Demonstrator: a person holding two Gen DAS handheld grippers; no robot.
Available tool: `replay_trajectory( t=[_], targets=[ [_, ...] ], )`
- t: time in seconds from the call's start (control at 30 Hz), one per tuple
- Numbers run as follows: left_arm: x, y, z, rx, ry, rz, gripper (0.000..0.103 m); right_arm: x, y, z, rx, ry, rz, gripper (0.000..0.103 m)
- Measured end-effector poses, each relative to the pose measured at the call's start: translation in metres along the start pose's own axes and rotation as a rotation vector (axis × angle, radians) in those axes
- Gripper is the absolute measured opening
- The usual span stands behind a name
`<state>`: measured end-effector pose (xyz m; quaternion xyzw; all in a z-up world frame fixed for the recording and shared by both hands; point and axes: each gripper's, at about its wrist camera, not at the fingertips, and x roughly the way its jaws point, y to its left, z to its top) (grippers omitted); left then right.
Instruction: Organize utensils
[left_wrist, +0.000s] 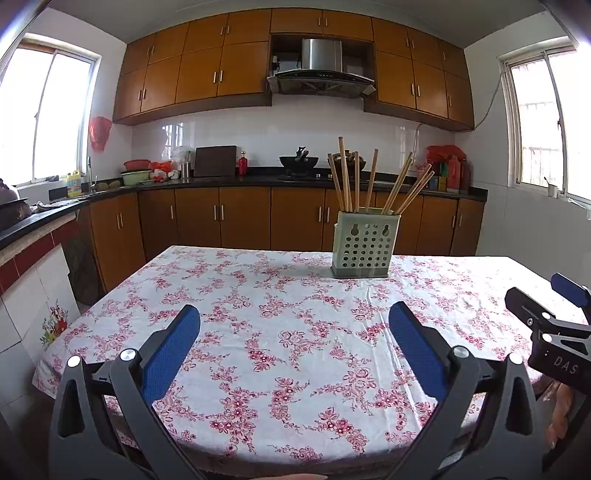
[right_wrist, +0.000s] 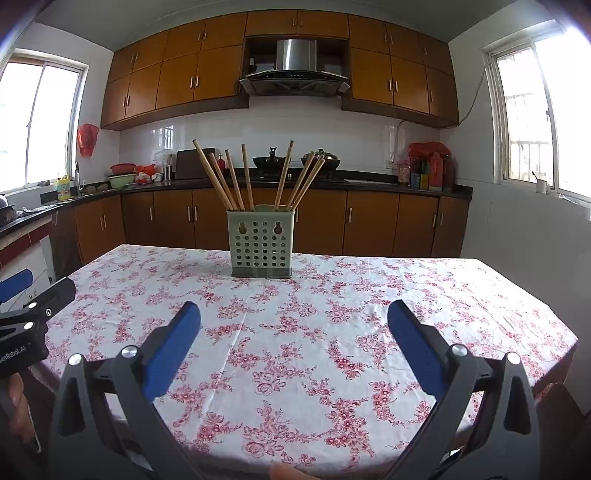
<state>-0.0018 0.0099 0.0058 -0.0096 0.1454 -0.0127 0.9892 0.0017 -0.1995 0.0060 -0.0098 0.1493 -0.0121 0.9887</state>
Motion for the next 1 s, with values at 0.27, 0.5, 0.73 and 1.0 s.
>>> replay_trajectory(
  t=[0.27, 0.5, 0.73, 1.0],
  targets=[
    [-0.0009, 0.0018, -0.0007, -0.009, 0.007, 0.001, 0.101, 0.0018, -0.0002, -0.0011, 0.003, 0.009, 0.005, 0.099],
    [-0.0001, 0.0015, -0.0007, -0.006, 0.011, -0.003, 0.101, 0.0026, -0.0022, -0.0017, 0.012, 0.013, 0.001, 0.099],
    [0.0004, 0.0018, -0.0010, -0.006, 0.016, -0.003, 0.101, 0.0027, -0.0028, -0.0018, 0.013, 0.014, 0.002, 0.099],
    [0.0007, 0.0007, -0.0013, -0.004, 0.017, -0.004, 0.101, 0.0038, -0.0032, -0.0024, 0.018, 0.019, -0.003, 0.099]
  ],
)
